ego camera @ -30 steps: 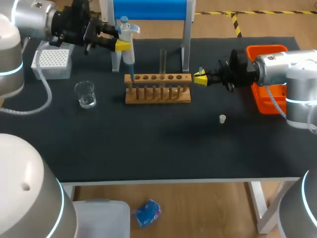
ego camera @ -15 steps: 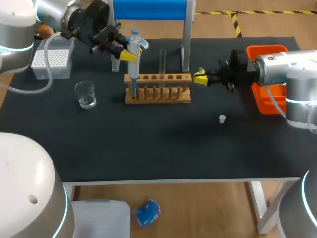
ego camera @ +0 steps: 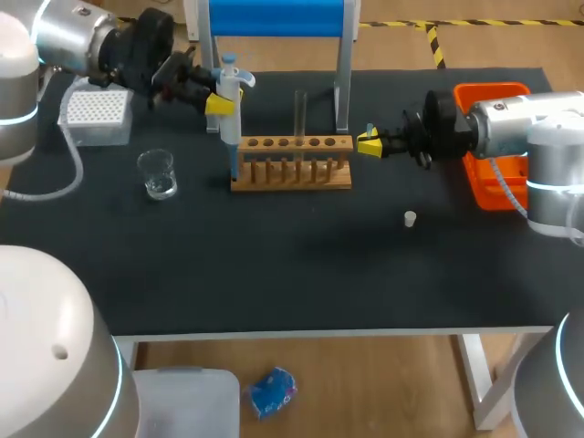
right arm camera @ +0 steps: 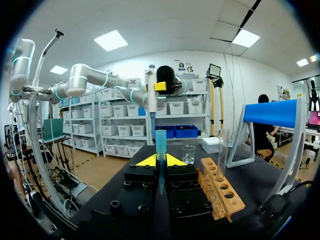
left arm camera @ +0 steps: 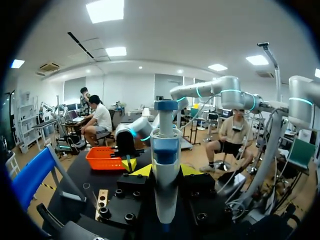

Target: Invert the test tube, pick up the pipette, mount the tip to pipette, aspirate from beaker and dispense into the tube, eject the tip, return the pipette, and cap with the stopper.

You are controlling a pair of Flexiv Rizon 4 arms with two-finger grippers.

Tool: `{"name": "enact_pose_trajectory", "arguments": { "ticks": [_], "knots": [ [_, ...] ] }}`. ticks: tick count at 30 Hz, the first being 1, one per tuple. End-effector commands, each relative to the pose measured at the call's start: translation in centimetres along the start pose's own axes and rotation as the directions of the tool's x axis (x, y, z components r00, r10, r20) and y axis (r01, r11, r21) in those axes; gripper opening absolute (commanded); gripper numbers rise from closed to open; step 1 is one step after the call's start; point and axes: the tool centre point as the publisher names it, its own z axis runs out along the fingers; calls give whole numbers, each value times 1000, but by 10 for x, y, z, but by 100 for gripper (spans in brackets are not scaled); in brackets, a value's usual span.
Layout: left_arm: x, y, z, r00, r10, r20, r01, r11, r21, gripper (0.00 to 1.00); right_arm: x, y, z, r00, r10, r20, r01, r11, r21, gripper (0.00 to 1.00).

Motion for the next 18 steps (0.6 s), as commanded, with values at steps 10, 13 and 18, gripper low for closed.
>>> {"name": "enact_pose_trajectory", "arguments": {
  "ticks": [10, 13, 18],
  "knots": [
    [7, -6, 7, 988, 1, 155, 0, 1000, -10, 0, 0, 0, 0, 1000, -1, 1, 1, 1000, 1, 0],
    [6, -10, 23, 985, 7, 171, 0, 999, -43, 0, 0, 0, 0, 1000, -1, 1, 1, 1000, 1, 0],
    [8, -5, 42, 970, 11, 242, 3, 998, -59, 0, 0, 0, 0, 1000, -1, 1, 1, 1000, 1, 0]
  ]
}}
